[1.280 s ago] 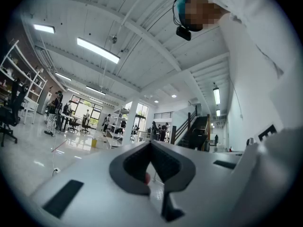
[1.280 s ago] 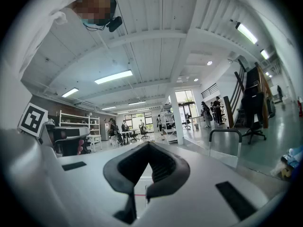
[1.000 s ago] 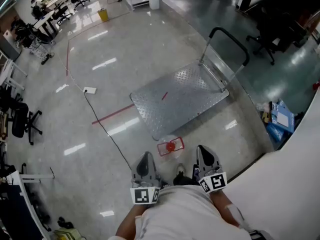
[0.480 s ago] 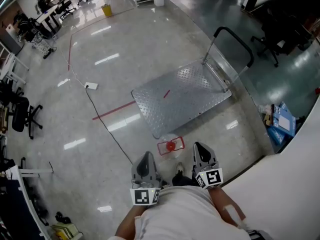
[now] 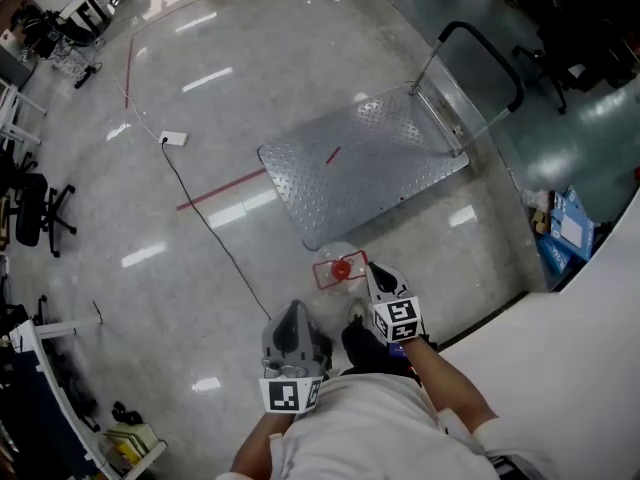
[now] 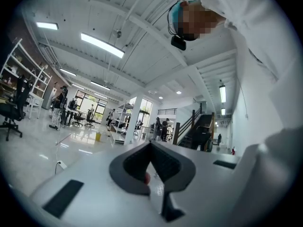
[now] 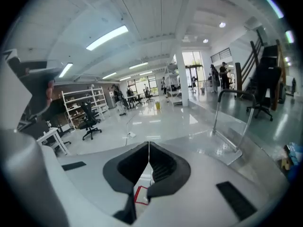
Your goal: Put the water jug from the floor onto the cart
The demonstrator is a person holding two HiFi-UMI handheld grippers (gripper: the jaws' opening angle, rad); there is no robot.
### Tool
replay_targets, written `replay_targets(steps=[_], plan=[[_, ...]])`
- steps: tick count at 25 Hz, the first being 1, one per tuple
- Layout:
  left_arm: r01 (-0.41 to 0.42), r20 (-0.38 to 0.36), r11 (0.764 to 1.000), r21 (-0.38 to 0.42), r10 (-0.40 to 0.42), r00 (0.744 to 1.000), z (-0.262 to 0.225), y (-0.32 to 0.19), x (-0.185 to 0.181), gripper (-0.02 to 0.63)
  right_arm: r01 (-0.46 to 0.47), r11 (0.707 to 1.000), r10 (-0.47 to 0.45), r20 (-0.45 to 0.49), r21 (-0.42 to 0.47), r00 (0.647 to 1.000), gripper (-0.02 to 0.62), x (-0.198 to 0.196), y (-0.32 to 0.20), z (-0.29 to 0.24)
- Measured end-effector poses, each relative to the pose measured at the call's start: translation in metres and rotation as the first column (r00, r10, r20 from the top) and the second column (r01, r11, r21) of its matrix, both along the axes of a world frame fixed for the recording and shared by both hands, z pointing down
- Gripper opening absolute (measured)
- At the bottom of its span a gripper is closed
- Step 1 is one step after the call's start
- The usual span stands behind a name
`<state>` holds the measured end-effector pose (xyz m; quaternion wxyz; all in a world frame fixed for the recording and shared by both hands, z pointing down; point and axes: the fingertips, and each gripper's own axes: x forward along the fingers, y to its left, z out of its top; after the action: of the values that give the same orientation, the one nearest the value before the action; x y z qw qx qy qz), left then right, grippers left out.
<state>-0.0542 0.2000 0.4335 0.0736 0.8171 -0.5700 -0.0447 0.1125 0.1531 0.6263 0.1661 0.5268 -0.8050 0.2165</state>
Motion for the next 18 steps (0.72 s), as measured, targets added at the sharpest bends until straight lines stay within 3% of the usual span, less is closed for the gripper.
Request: replay_targets(steps=[5, 10, 14, 15, 17, 18], plan=[[-0.004, 0.001, 0.999, -0.032, 0.004, 1.000, 0.015, -0.015, -0.009, 0.003, 0.013, 0.969, -0.034, -0.084, -0.247, 0.996, 0.012, -0.016, -0.009, 0.099], [-0.017, 0.016, 0.999, -0.046, 0.018, 1.000, 0.027, -0.025, -0.018, 0.003, 0.004, 0.868, -0.078, -0.127, -0.496, 0.989, 0.015, -0.030, 0.011, 0.201], [-0.006, 0.030, 0.999, -0.051, 0.008, 1.000, 0.044, -0.026, -0.024, 0.003, -0.012, 0.812, -0.104, -0.166, -0.583, 0.981, 0.020, -0.030, 0.020, 0.259], [-0.004, 0.035, 0.998, -0.056, 0.006, 0.999, 0.050, -0.025, -0.027, 0.003, -0.013, 0.803, -0.108, -0.167, -0.596, 0.980, 0.044, -0.032, 0.021, 0.271], [0.002, 0.029, 0.997, -0.082, 0.000, 1.000, 0.061, -0.025, -0.036, 0.003, -0.014, 0.783, -0.119, -0.172, -0.621, 0.978, 0.157, -0.037, 0.021, 0.293], [0.007, 0.022, 0.995, -0.100, -0.004, 1.000, 0.067, -0.025, -0.041, 0.003, -0.016, 0.773, -0.127, -0.180, -0.634, 0.975, 0.175, -0.040, 0.021, 0.303]])
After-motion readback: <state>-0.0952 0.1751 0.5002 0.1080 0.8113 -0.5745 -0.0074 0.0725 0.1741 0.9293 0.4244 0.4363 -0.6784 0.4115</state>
